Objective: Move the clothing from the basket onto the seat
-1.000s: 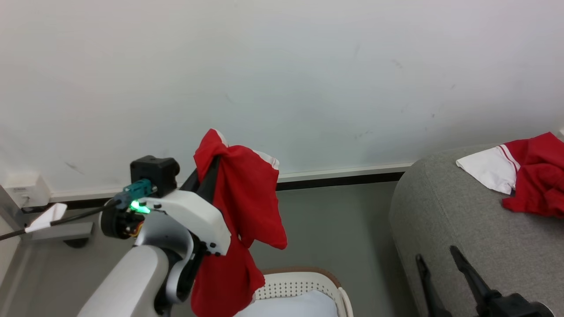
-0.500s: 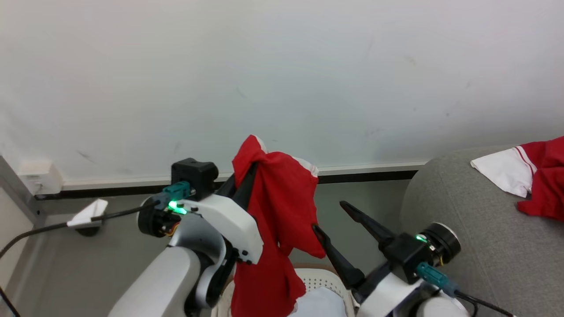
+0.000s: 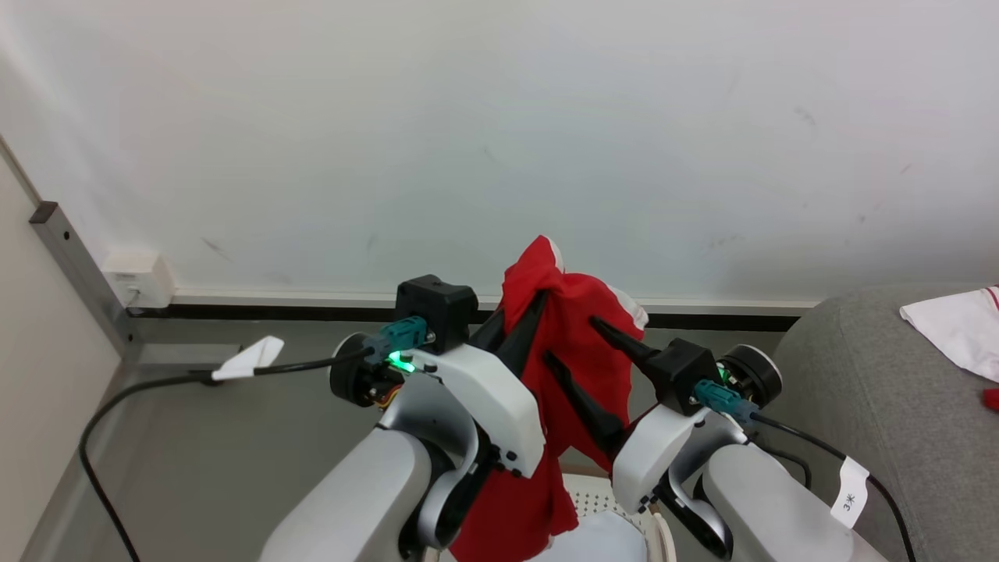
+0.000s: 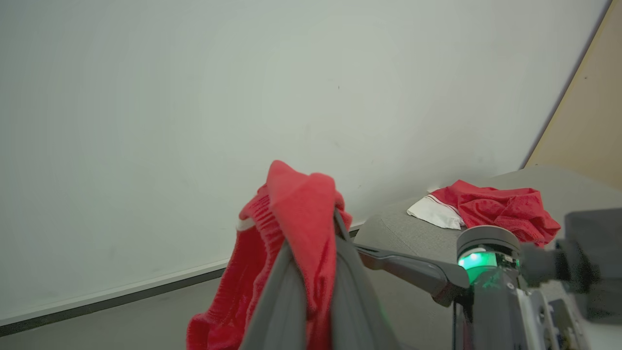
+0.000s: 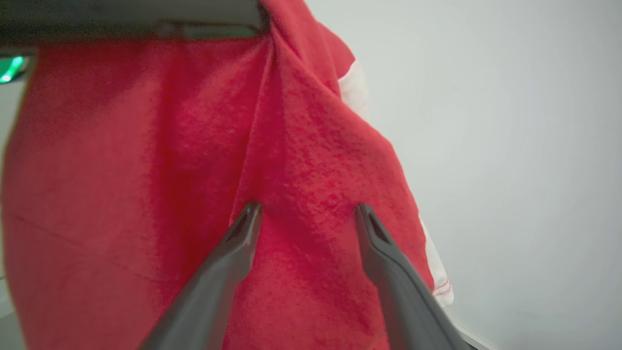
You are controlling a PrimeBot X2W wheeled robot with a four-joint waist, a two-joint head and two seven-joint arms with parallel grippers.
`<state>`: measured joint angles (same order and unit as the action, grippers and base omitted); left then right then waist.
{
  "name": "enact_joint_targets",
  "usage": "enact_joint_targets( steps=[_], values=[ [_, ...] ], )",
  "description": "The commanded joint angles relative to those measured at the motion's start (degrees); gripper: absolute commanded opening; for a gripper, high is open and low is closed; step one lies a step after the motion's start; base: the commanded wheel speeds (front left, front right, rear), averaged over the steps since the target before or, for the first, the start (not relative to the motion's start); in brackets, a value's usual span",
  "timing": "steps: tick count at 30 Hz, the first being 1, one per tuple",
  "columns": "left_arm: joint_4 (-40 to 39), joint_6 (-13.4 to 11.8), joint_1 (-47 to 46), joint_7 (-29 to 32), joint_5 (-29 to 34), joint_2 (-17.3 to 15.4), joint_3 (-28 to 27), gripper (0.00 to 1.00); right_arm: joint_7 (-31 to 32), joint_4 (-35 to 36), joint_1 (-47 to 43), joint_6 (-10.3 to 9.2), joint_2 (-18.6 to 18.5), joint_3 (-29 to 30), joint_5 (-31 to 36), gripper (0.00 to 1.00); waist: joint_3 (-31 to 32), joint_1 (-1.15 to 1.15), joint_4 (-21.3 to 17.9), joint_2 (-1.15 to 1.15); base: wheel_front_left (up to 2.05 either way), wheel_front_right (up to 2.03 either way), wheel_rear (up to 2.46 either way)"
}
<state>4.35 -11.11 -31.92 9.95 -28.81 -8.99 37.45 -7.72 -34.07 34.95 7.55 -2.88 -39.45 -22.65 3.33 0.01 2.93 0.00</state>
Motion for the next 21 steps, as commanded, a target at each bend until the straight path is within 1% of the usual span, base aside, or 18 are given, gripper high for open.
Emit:
enact_joint_targets(
  steps=[1, 3, 9, 10, 11, 12, 16, 21],
  values=[
    [0.4, 0.3, -0.7, -0.4, 0.1, 0.1, 0.0, 0.0, -0.7, -0.8, 1.2, -0.12, -0.1, -0.9, -1.2, 1.0, 0.1, -0.01, 0.5, 0.0, 0.0, 0.0, 0.0],
    [0.9, 0.5, -1.2, -0.5, 0.0, 0.7, 0.3, 0.0, -1.6, -1.8, 2.3, -0.12, 0.0, -2.8, -3.7, 1.0, 0.1, -0.01, 0.8, 0.0, 0.0, 0.0, 0.0],
    [2.0, 0.8, -1.7, -1.0, -0.5, 1.2, 0.8, 0.0, -2.9, -5.2, 5.5, -0.12, 0.0, -8.2, -8.0, 0.99, 0.2, -0.01, 0.9, 0.0, 0.0, 0.0, 0.0],
    [2.0, 0.9, -1.8, -1.0, -0.5, 1.3, 0.9, 0.0, -3.0, -5.7, 5.9, -0.12, -0.1, -8.8, -8.6, 0.51, 0.2, -0.01, 0.9, 0.0, 0.0, 0.0, 0.0],
    [2.0, 0.9, -1.9, -1.0, -0.5, 1.4, 1.0, 0.0, -3.0, -6.0, 6.2, -0.13, -0.1, -9.2, -9.5, 0.16, 0.2, -0.01, 0.8, 0.0, 0.0, 0.0, 0.0],
    [2.0, 0.9, -1.9, -1.0, -0.4, 1.4, 1.0, 0.0, -2.4, -6.2, 6.4, -0.12, -0.1, -10.0, -10.7, 0.0, 0.2, -0.01, 0.8, 0.0, 0.0, 0.0, 0.0],
    [2.1, 0.8, -2.0, -1.1, -0.6, 1.6, 1.0, 0.0, -3.0, -7.2, 7.8, -0.13, 0.0, -12.0, -14.2, 0.0, 0.1, -0.01, 0.6, 0.0, 0.0, 0.0, 0.0],
    [2.3, 0.7, -2.2, -1.6, -0.8, 1.2, 0.8, 0.0, -4.2, -8.8, 9.0, -0.12, -0.1, -13.8, -16.4, 0.0, 0.0, -0.01, 0.3, 0.0, 0.0, 0.0, 0.0]
  ],
)
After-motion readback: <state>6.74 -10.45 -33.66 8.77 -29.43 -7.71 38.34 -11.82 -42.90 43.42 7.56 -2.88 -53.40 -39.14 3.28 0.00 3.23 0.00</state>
